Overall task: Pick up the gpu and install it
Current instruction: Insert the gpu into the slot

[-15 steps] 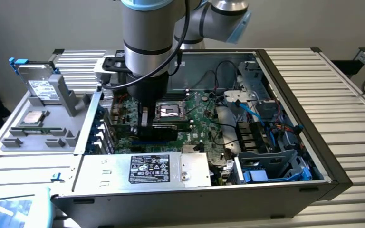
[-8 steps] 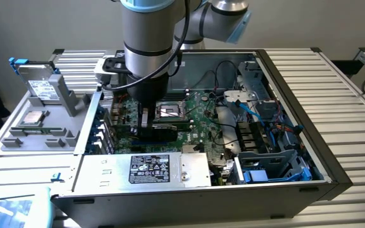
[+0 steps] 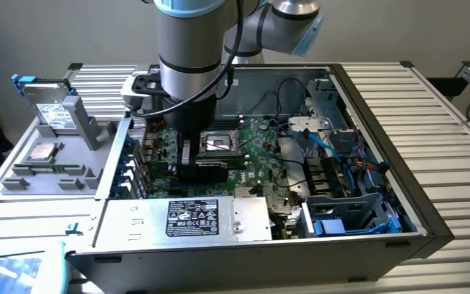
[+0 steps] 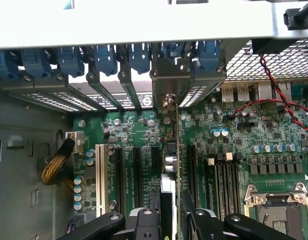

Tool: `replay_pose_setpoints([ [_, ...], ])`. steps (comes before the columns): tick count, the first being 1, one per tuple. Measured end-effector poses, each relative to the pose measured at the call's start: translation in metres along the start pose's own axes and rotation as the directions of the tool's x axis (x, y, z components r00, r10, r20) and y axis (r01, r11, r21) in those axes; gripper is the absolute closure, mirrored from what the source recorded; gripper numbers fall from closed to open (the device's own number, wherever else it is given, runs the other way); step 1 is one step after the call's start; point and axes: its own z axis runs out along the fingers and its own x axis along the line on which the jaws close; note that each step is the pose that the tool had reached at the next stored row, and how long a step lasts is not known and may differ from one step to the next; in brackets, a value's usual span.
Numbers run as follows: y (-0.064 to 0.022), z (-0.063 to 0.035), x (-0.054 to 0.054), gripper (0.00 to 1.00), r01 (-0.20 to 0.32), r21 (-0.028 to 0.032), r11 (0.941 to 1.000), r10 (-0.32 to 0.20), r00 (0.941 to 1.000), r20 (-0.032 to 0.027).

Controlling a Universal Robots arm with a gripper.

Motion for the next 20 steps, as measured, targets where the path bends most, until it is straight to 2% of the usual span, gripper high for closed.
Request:
replay_pose_setpoints([
  [20, 0.0025, 0.0009, -0.0028, 0.73, 0.000, 0.0002, 1.0000, 0.000, 1.0000, 0.0000],
])
